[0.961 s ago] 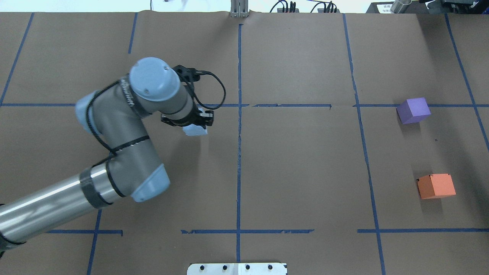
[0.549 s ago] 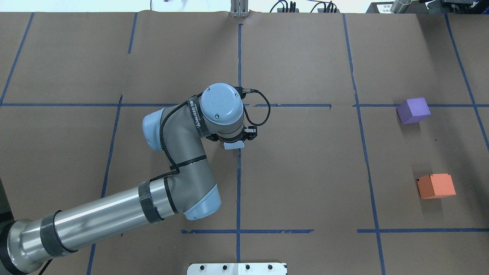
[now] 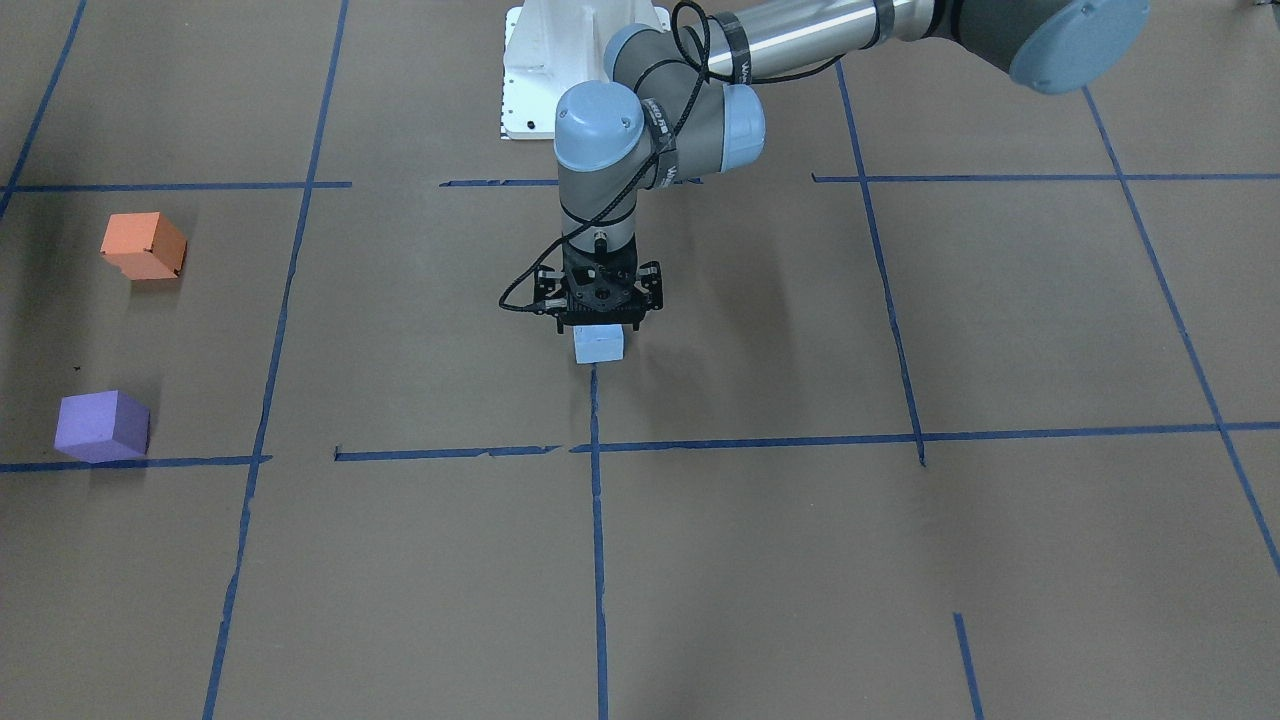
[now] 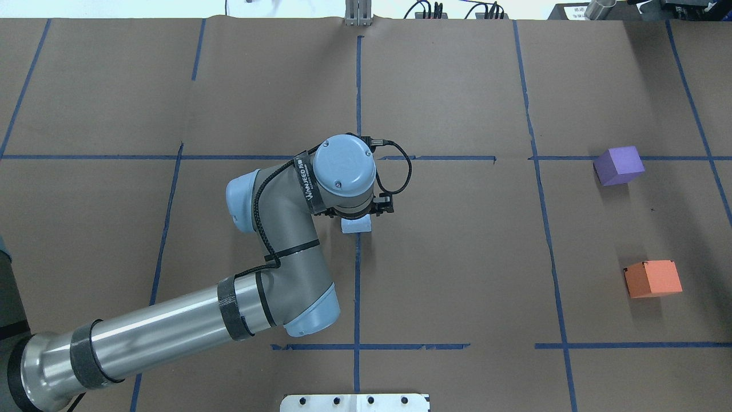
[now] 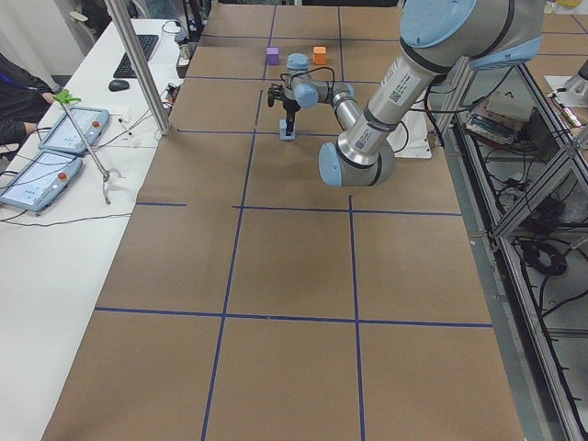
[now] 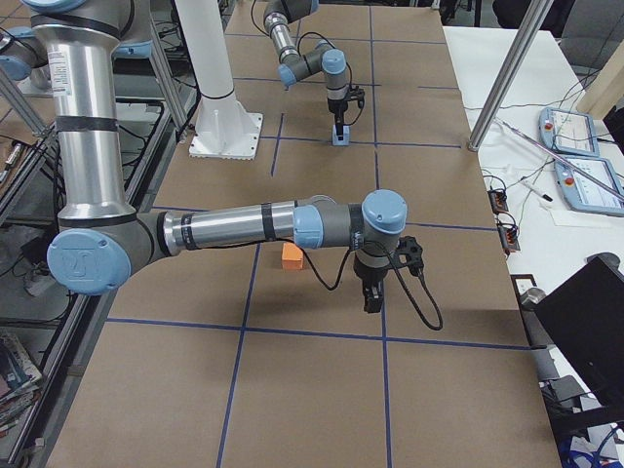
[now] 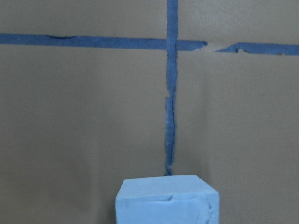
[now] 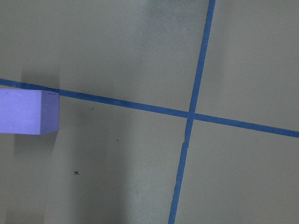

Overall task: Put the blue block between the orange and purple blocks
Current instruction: 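Release the light blue cube and withdraw the left arm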

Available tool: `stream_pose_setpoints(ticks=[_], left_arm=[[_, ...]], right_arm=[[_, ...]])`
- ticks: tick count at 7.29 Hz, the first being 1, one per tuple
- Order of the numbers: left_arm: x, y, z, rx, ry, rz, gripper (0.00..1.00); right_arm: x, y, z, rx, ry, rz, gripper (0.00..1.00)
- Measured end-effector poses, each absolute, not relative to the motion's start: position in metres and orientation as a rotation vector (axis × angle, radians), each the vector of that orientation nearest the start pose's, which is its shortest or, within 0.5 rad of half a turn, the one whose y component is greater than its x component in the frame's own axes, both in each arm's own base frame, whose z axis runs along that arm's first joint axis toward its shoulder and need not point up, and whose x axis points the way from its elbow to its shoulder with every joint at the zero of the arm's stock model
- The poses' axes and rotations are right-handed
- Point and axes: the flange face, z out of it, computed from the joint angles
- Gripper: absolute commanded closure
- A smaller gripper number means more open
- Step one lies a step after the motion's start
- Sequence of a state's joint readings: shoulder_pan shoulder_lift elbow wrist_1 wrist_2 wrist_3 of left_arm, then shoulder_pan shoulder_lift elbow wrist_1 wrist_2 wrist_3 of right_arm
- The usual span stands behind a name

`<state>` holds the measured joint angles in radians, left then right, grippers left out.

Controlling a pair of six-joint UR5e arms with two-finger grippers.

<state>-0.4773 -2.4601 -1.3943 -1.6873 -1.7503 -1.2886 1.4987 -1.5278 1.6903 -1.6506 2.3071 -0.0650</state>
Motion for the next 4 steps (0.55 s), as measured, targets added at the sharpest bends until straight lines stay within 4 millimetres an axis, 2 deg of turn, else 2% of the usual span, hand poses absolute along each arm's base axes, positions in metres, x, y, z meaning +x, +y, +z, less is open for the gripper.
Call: stream_pose_setpoints(ticks=[1,2,3,4], left_arm=[[0.600,-0.468,0.166,0.149,0.835,-0.129,0.00],[0.558,-0.482,0.174,0.126,0.830,-0.132,0.00],[0.500,-0.493,0.192,0.111,0.823,-0.099,0.00],[0.432,-0.503,0.217,0.118,0.822,-0.045,0.00]], right_arm=[[0.029,-0.514,0.588,0.078,-0.737,-0.161,0.00],[0.029,-0.514,0.587,0.080,-0.737,-0.162,0.00],[0.029,-0.514,0.587,0.080,-0.737,-0.162,0.00],[0.029,-0.514,0.587,0.081,-0.737,-0.162,0.00]])
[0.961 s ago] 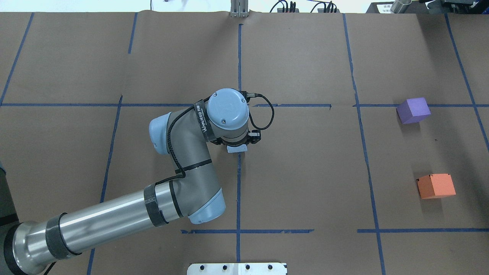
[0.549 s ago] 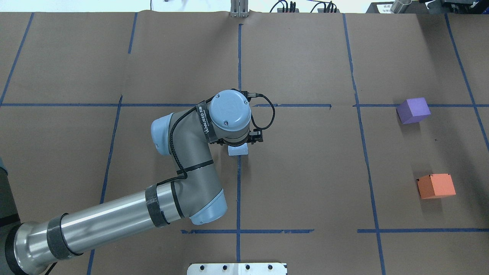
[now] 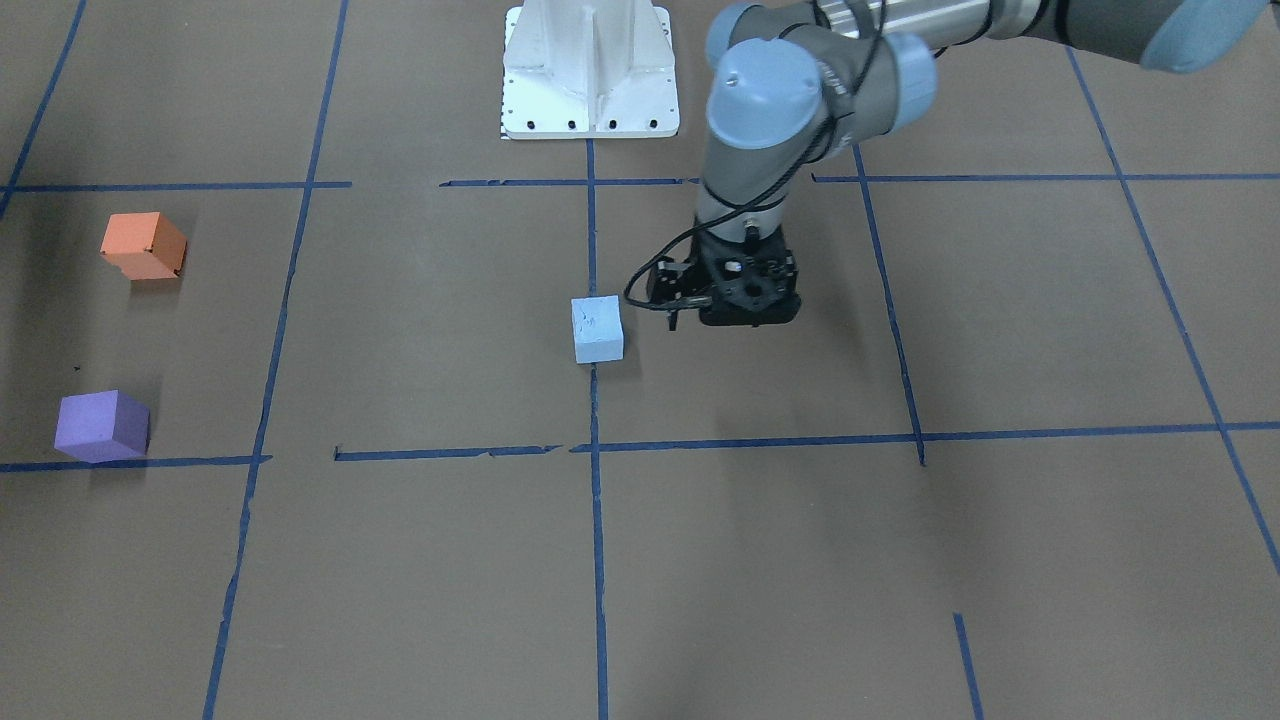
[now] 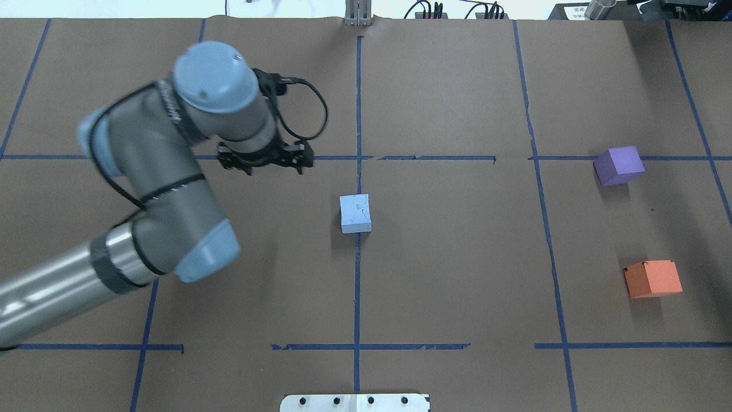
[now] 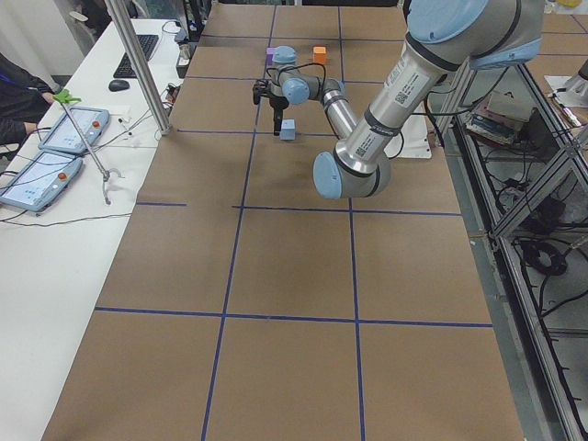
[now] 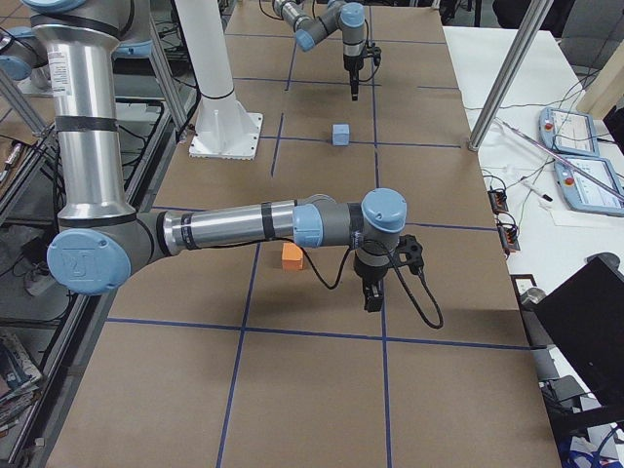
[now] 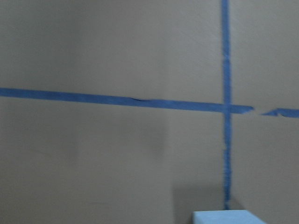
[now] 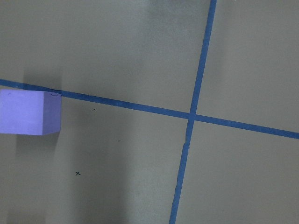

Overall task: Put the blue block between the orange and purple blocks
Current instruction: 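Release the light blue cube and withdraw the left arm, then move the right gripper over the light blue cube and grasp it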

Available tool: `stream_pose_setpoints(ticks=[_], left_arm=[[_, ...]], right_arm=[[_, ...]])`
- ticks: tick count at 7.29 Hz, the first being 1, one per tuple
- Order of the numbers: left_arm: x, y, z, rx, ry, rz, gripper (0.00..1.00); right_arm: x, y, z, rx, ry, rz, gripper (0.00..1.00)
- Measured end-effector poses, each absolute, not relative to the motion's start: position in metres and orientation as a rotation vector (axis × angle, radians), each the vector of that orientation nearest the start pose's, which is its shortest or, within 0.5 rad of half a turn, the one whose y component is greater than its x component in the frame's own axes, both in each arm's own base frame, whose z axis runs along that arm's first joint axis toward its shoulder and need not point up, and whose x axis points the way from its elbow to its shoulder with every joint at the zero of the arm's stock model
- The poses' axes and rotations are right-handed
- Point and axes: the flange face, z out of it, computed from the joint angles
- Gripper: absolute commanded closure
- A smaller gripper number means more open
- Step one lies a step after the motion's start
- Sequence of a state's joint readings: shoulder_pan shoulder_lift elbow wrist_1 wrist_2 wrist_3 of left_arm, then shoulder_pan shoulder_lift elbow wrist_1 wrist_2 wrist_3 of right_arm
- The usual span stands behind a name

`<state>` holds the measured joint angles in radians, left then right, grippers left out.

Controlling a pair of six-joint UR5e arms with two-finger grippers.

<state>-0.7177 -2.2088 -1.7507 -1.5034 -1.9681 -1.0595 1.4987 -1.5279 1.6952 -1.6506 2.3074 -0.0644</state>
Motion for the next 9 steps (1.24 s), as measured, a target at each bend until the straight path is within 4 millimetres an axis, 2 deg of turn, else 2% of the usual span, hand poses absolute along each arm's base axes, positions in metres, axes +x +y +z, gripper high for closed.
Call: stream_pose_setpoints(ticks=[1,2,3,4,5,6,7,8,9], left_arm=[[0.359,-0.518,0.253,0.113,0.826,0.009,0.00],[0.286,-0.532,0.302,0.098,0.830,0.066,0.00],[0.208,-0.543,0.360,0.108,0.820,0.129,0.00],[0.129,-0.543,0.421,0.129,0.793,0.174,0.00],[0.066,-0.534,0.477,0.129,0.765,0.180,0.00],[0.013,-0.521,0.529,0.116,0.747,0.172,0.00],[-0.024,-0.505,0.569,0.101,0.753,0.170,0.00],[-0.040,-0.489,0.594,0.088,0.781,0.168,0.00],[-0.047,-0.481,0.604,0.083,0.802,0.166,0.00]], right_arm=[[0.029,-0.514,0.586,0.081,-0.738,-0.162,0.00],[0.029,-0.514,0.586,0.081,-0.742,-0.163,0.00],[0.027,-0.515,0.584,0.082,-0.757,-0.165,0.00],[0.023,-0.517,0.580,0.084,-0.775,-0.172,0.00],[0.014,-0.521,0.572,0.091,-0.784,-0.192,0.00],[-0.005,-0.529,0.556,0.102,-0.790,-0.219,0.00],[-0.032,-0.537,0.527,0.112,-0.799,-0.228,0.00],[-0.072,-0.541,0.486,0.117,-0.814,-0.222,0.00],[-0.121,-0.543,0.437,0.115,-0.840,-0.209,0.00]])
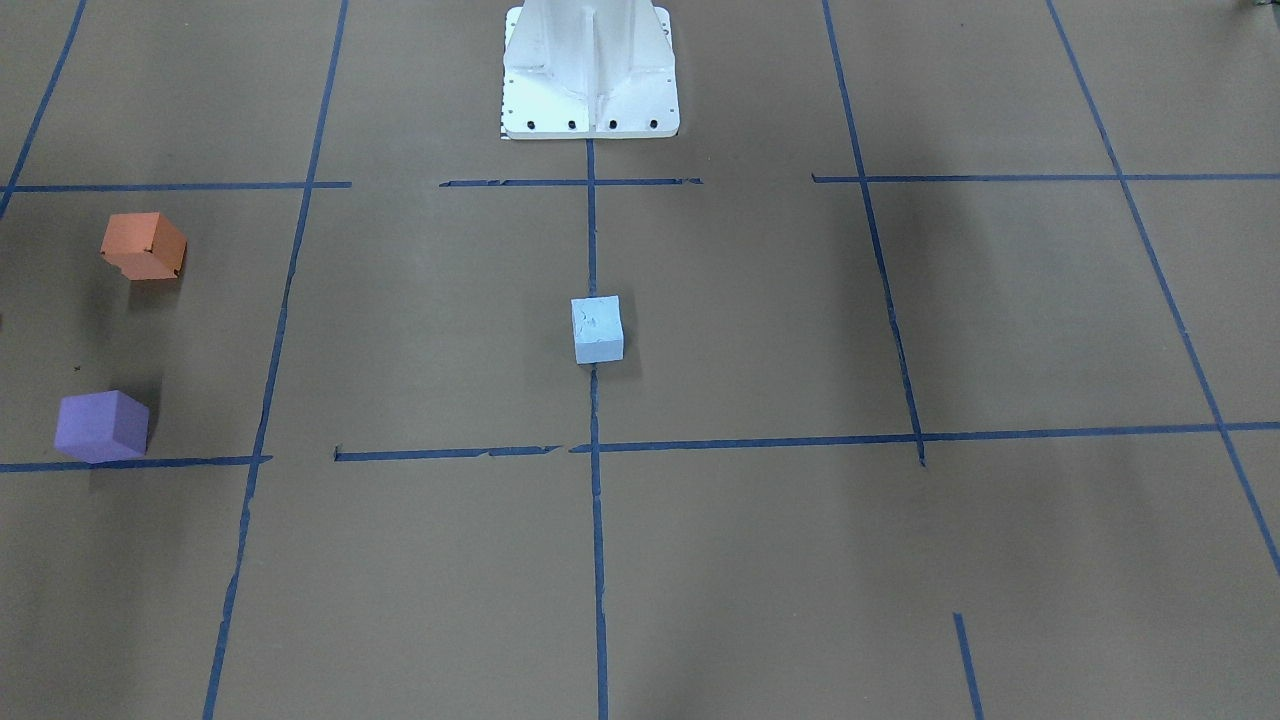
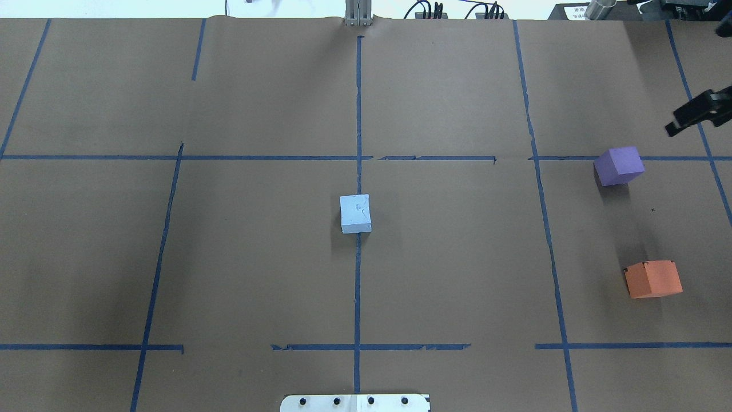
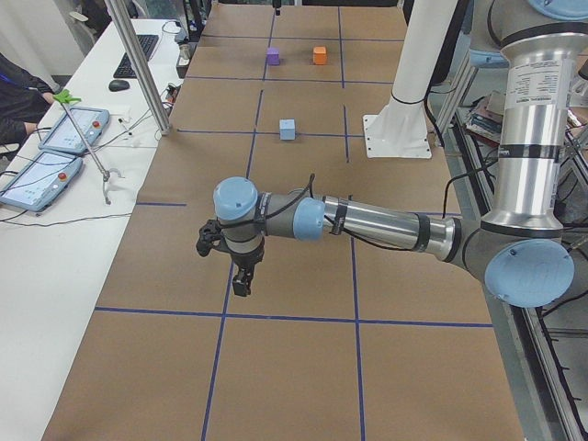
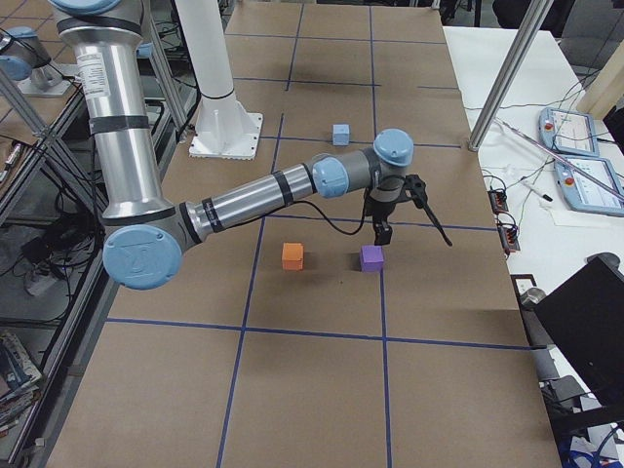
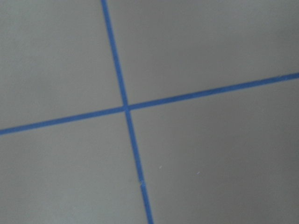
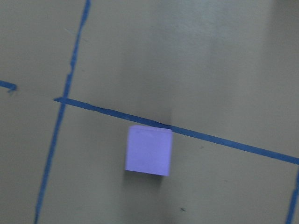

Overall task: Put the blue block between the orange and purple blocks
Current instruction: 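Move the right gripper over the light blue cube and grasp it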

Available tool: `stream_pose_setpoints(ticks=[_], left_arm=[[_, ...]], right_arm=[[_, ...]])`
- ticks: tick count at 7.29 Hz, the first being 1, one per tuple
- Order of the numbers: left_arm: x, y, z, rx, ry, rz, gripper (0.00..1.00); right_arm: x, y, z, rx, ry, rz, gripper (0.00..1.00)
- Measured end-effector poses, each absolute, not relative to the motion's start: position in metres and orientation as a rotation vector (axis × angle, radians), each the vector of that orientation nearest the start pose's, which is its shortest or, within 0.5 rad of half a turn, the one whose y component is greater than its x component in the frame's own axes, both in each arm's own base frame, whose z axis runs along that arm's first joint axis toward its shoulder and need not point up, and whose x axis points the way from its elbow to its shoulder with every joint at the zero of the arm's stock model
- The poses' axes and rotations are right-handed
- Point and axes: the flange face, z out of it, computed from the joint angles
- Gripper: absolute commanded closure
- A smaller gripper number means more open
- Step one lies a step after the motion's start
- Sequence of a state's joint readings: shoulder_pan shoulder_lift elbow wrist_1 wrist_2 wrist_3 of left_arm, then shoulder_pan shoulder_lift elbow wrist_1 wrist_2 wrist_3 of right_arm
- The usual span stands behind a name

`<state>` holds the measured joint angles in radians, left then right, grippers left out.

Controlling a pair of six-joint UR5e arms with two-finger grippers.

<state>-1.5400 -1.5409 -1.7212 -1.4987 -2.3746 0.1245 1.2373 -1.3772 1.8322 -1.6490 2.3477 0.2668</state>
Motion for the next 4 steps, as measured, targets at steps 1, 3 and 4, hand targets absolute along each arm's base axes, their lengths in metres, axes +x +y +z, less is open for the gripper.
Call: stream_pose_setpoints(ticks=[1,3,4], left_arm=[[-0.049,-0.478,0.608,0.083,0.810,0.166,0.00],[-0.050,-0.478,0.606,0.090,0.814,0.166,0.00],[-0.050,-0.478,0.606,0.092,0.815,0.166,0.00]], right_arm=[[-0.177,-0.545,0.388,0.109,-0.858,-0.201,0.00],[-0.312,-0.523,0.301,0.098,-0.842,-0.161,0.00],[-0.377,-0.503,0.261,0.101,-0.833,-0.116,0.00]])
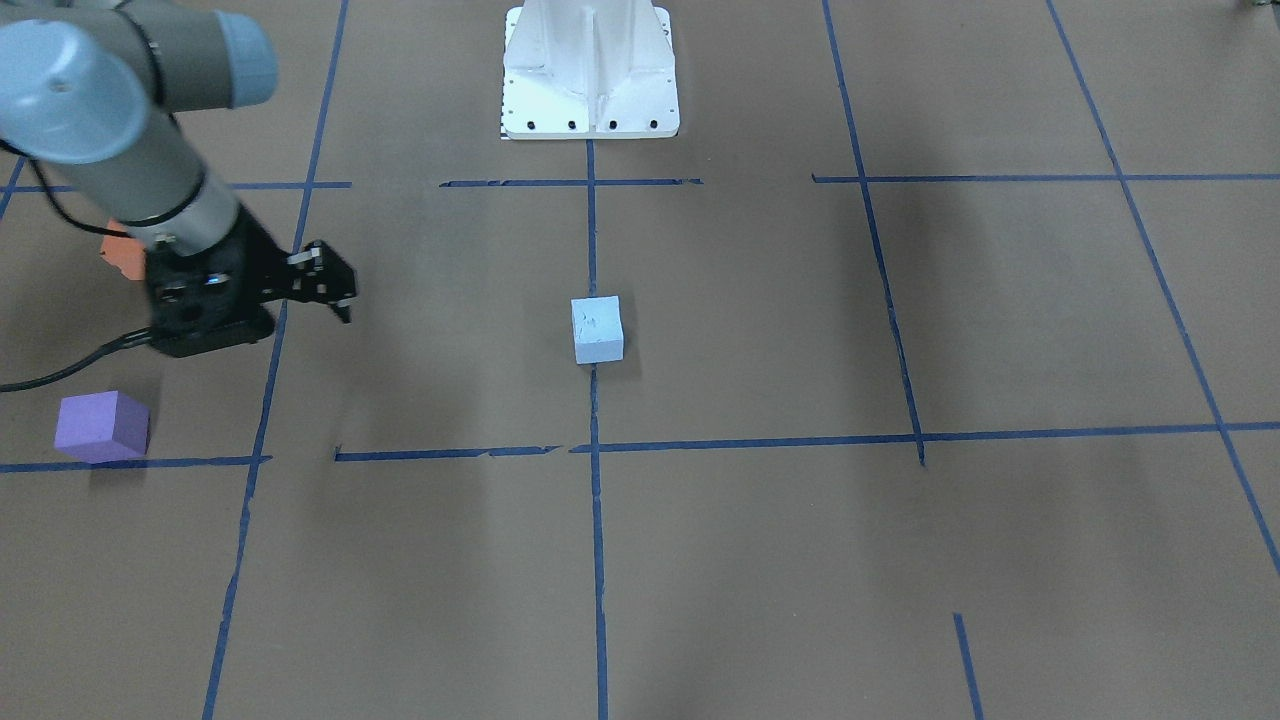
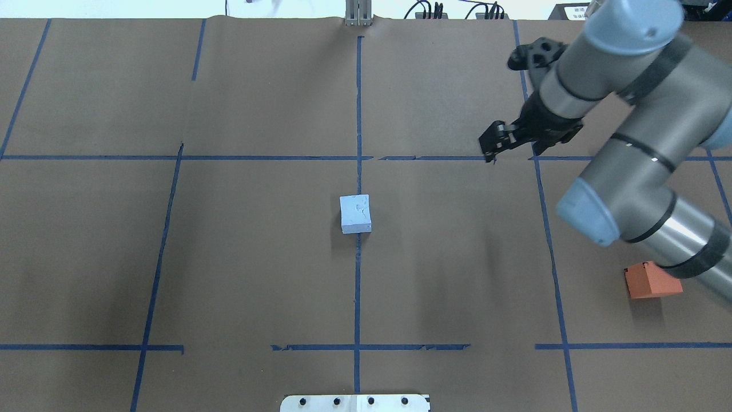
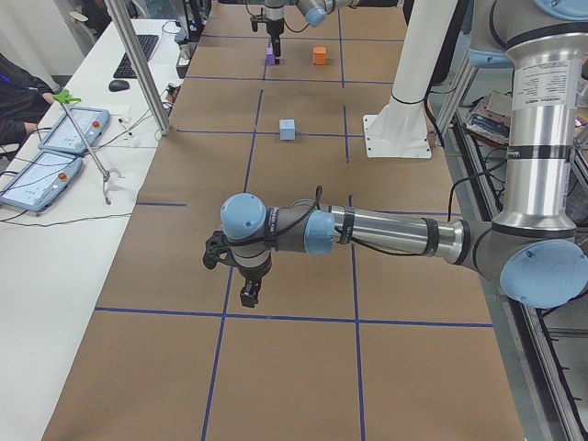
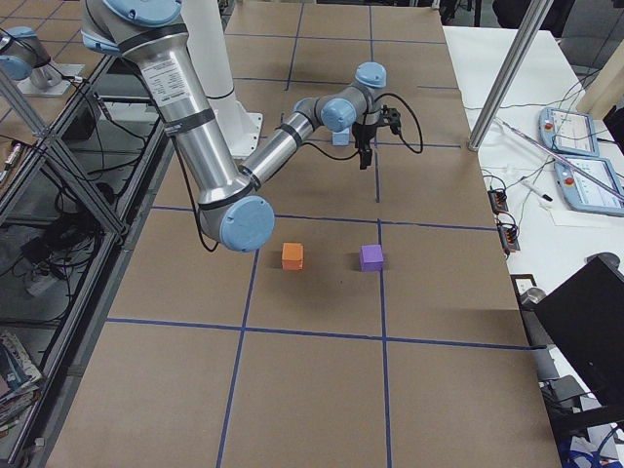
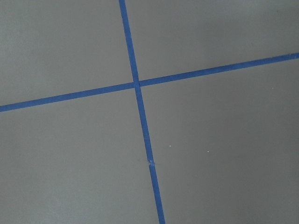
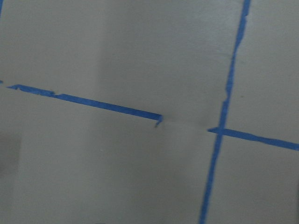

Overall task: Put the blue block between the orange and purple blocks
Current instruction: 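Move the right gripper over the light blue cube and grasp it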

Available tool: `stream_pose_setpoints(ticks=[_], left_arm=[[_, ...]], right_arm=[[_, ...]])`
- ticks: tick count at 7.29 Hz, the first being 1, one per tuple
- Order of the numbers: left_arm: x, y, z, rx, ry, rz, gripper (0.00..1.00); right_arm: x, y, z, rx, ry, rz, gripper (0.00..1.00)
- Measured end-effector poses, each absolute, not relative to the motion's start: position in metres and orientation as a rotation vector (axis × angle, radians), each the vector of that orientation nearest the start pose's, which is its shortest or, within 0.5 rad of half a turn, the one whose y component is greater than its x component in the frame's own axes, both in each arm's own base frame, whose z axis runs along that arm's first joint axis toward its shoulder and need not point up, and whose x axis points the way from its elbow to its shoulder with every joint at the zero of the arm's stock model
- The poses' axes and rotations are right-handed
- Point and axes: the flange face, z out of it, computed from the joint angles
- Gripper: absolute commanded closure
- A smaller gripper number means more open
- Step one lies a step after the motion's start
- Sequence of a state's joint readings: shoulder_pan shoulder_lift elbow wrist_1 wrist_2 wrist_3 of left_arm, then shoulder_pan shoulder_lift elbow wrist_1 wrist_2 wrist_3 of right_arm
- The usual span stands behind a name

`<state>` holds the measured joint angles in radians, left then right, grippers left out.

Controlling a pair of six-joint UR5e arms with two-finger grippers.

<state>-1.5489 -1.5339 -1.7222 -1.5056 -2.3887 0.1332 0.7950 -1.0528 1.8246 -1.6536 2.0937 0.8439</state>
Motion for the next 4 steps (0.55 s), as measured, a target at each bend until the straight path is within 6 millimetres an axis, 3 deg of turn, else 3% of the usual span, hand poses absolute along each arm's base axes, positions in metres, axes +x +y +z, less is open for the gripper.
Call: stream_pose_setpoints(ticks=[2,4], left_arm=[[-0.050,-0.478,0.605,0.093,0.815,0.166,0.00],[-0.050,-0.478,0.605,0.094,0.816,0.167,0.00]], right_arm=[[-0.485,-0.482,0.197,0.093,-0.819,-0.032,0.00],[-0.554,-0.474,0.169,0.090,-0.808,0.002,0.00]])
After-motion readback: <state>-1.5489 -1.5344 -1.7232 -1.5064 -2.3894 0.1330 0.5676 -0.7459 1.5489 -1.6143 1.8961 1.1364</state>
